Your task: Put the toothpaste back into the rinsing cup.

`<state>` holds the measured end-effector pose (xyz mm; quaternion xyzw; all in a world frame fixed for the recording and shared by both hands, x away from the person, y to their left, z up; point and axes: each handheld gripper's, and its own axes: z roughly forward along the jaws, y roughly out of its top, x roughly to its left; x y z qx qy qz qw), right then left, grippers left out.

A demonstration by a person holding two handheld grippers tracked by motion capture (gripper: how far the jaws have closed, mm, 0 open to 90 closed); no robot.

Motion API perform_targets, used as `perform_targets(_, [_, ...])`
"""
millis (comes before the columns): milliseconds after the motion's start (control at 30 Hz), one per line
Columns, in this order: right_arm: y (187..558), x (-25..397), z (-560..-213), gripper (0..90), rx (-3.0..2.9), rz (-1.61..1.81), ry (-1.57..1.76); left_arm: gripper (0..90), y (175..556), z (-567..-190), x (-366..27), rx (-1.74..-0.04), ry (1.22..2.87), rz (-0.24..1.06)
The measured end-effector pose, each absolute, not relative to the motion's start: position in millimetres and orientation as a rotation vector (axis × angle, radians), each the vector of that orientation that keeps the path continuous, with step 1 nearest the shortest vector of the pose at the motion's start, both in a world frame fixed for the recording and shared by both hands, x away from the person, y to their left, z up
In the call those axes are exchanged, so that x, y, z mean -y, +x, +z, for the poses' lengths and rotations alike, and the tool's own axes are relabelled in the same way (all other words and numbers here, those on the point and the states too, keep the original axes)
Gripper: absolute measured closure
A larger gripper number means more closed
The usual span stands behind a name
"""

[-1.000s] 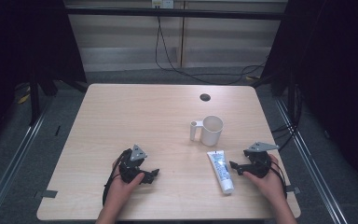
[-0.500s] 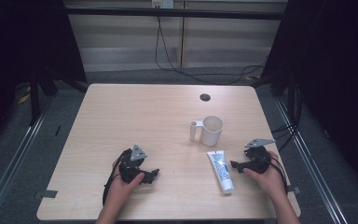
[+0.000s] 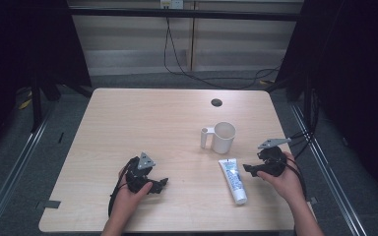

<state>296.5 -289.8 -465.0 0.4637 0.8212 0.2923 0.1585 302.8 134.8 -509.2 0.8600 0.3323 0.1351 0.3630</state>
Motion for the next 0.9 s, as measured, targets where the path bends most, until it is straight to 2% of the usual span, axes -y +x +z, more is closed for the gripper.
perform_targets(200, [299,281,-454,24.1,-2.357,0.838,1.308,10.0,303,-509,-135,-0.856,2.214,0.348])
perform_targets(900, [303,247,-448,24.8,-2.416,0.844,1.393,10.0,303,-509,-135,-0.854,2.210,0.347])
